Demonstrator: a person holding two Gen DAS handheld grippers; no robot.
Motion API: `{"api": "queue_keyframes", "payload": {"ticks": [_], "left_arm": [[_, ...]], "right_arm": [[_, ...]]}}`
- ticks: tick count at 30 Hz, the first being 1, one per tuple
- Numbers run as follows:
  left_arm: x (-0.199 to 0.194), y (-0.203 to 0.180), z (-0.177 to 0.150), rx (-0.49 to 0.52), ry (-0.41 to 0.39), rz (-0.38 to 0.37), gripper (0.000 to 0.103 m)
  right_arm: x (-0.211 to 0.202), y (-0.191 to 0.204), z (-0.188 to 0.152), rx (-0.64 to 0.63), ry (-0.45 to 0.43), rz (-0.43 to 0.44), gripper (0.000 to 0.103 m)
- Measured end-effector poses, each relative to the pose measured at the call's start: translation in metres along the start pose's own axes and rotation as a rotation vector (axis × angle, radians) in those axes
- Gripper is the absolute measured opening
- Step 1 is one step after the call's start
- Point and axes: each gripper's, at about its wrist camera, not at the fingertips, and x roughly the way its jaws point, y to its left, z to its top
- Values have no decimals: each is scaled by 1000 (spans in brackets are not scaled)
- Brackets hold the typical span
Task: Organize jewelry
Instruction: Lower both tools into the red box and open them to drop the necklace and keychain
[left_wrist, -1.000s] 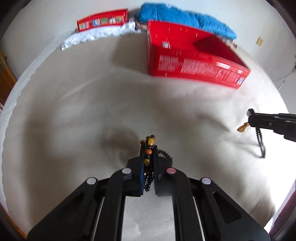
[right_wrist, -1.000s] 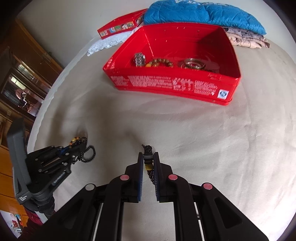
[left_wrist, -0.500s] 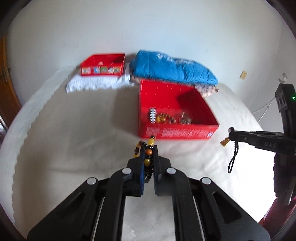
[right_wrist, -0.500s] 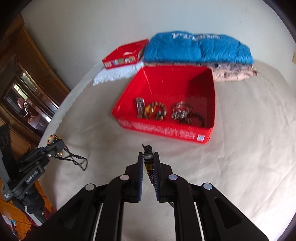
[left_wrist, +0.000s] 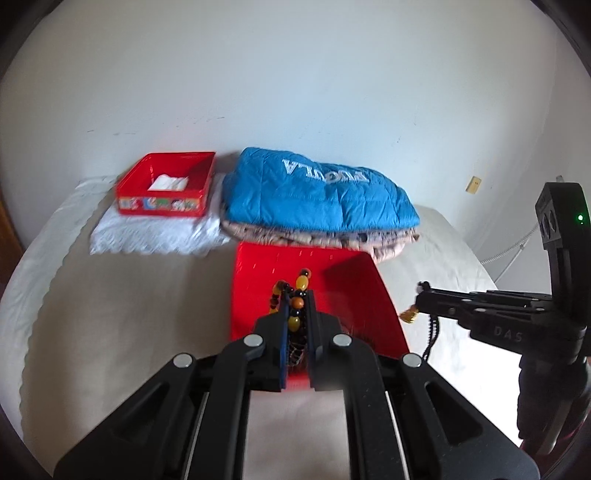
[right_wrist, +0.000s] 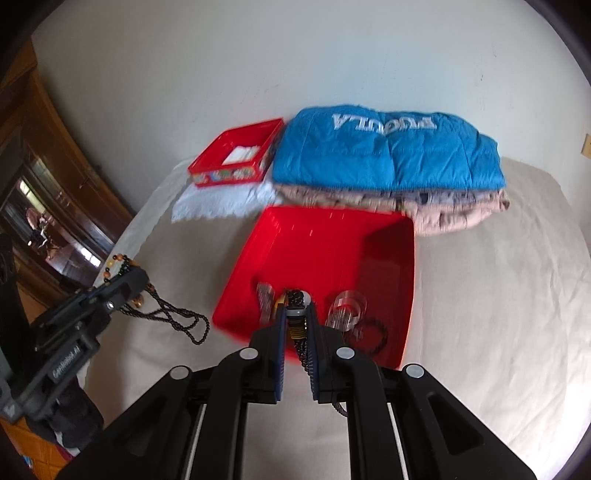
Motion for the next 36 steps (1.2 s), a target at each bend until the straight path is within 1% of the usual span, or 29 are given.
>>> {"api": "queue_keyframes", "payload": {"ticks": [3, 5, 7, 10, 14, 17, 18, 19, 22, 24, 26, 28, 29, 30, 31, 32, 33, 34, 35, 36], "left_arm": [[27, -3, 13, 7, 13, -9, 6], [55, -3, 19, 11, 44, -2, 6], [79, -1, 20, 9, 75, 6, 6], [115, 4, 17, 6, 122, 20, 6], [157, 14, 9, -7, 192, 36, 6], [175, 18, 5, -5, 223, 44, 7], [179, 19, 5, -5, 229, 44, 7], [180, 20, 4, -7, 232, 45, 8], [182, 22, 3, -14, 239, 39, 10], [180, 23, 2, -18, 239, 42, 19], [175, 26, 2, -26, 231, 49, 35], [167, 28, 1, -31, 215, 60, 38], [164, 28, 1, -33, 210, 64, 42], [159, 30, 0, -36, 205, 69, 46], [153, 32, -2, -40, 201, 77, 51], [149, 33, -4, -40, 197, 86, 53], [146, 33, -5, -39, 193, 93, 55], [140, 34, -7, -37, 184, 107, 61], [136, 35, -10, -37, 177, 116, 65], [130, 36, -13, -37, 168, 127, 66]], "right_arm": [[24, -11, 24, 24, 3, 1, 10], [47, -20, 38, 39, 11, -10, 10], [67, -26, 44, 48, 29, -19, 10], [105, -38, 48, 68, 80, -25, 10], [139, -46, 46, 63, 125, -34, 10], [150, -47, 46, 52, 136, -32, 12], [152, -47, 47, 49, 133, -36, 19], [153, -47, 47, 45, 129, -41, 22], [152, -46, 46, 42, 119, -41, 24], [150, -46, 43, 45, 114, -35, 24], [145, -47, 42, 48, 106, -32, 24], [139, -46, 39, 45, 92, -36, 27], [136, -46, 38, 43, 85, -40, 35], [132, -46, 36, 42, 78, -46, 45], [127, -46, 33, 39, 70, -58, 49], [123, -46, 30, 34, 63, -73, 56], [119, -45, 27, 26, 58, -90, 58], [113, -44, 22, 14, 49, -107, 59], [108, -44, 18, 8, 40, -115, 62], [104, -44, 14, 9, 33, -116, 68]]}}
